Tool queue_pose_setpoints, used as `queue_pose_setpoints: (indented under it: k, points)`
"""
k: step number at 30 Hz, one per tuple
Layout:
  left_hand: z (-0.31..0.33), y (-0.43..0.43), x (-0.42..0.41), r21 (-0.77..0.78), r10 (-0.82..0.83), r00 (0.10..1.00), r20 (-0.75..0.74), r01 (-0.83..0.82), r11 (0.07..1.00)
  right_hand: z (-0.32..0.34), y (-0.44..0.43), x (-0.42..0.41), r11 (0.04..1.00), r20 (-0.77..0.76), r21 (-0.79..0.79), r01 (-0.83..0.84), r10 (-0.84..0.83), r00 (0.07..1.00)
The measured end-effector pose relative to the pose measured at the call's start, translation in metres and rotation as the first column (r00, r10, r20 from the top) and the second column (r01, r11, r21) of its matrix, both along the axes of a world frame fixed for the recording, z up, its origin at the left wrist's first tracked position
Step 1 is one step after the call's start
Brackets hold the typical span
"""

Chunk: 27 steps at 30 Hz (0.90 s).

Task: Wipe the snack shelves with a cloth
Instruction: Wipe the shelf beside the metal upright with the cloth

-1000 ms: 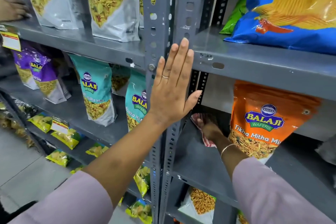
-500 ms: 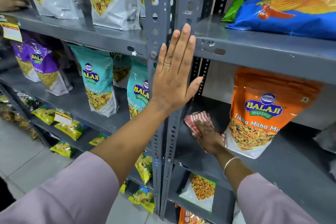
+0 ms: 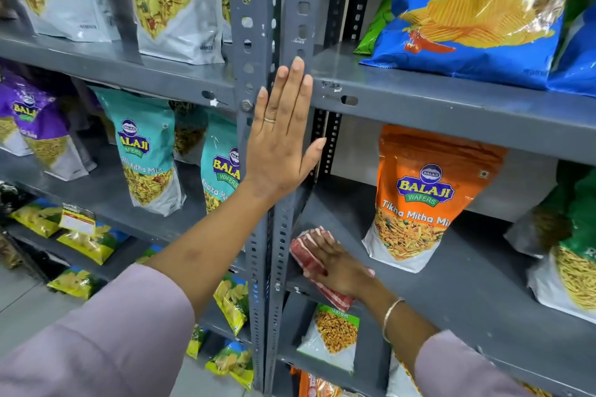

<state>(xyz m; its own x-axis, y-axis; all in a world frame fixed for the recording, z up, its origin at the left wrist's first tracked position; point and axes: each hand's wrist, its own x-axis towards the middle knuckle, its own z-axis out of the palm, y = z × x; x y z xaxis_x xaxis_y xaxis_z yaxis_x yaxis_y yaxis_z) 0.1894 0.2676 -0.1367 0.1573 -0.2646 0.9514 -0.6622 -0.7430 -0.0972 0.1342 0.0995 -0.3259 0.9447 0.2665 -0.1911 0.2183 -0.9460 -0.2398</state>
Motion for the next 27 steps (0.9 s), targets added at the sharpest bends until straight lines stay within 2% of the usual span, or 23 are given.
queue_pose_setpoints:
  k: [4,7,9,10,12,13,15,19,22,23,25,27]
  points:
    - [0.006,-0.007,0.003,0.0,-0.022,1.0,0.018,0.022,1.0,0.002,-0.003,-0.003,0.994,0.055,0.051,0.101,-0.104,0.993]
    - [0.008,-0.007,0.007,0.01,-0.012,1.0,0.02,0.012,1.0,0.009,0.007,-0.016,0.984,0.084,0.163,0.071,-0.086,0.993]
    - [0.007,-0.007,0.008,0.021,-0.017,1.0,0.001,0.017,1.0,0.014,0.008,-0.03,0.976,0.016,0.209,0.064,-0.069,0.998]
    - [0.006,-0.007,0.007,0.018,-0.01,1.0,-0.012,0.011,1.0,0.018,0.005,-0.036,0.957,-0.068,0.27,0.11,-0.095,0.993]
    - [0.008,-0.008,0.005,0.009,0.007,0.999,-0.033,-0.007,1.0,0.033,-0.005,-0.041,0.863,-0.239,0.446,0.236,-0.14,0.961]
    - [0.009,-0.008,0.003,0.005,0.009,0.999,-0.041,-0.008,1.0,0.043,-0.011,-0.039,0.816,-0.266,0.508,0.277,-0.157,0.951]
    - [0.009,-0.009,0.004,0.006,0.012,0.999,-0.038,-0.012,1.0,0.063,-0.019,-0.024,0.729,-0.212,0.601,0.329,-0.252,0.944]
    - [0.009,-0.009,0.005,0.01,0.017,1.0,-0.026,-0.016,1.0,0.094,-0.01,0.031,0.498,-0.148,0.754,0.428,-0.507,0.849]
    - [0.01,-0.008,0.002,0.001,0.028,1.0,-0.004,-0.028,1.0,0.083,-0.009,0.08,0.45,-0.042,0.727,0.519,-0.725,0.687]
    - [0.011,-0.008,0.002,-0.002,0.029,1.0,0.002,-0.029,1.0,0.074,-0.012,0.09,0.424,-0.064,0.697,0.578,-0.766,0.639]
    - [0.01,-0.008,0.003,-0.004,0.021,1.0,0.004,-0.021,1.0,0.055,-0.012,0.099,0.427,-0.222,0.599,0.677,-0.723,0.654]
    - [0.01,-0.008,0.004,-0.001,0.009,1.0,0.002,-0.009,1.0,0.03,-0.01,0.102,0.548,-0.336,0.416,0.726,-0.649,0.682]
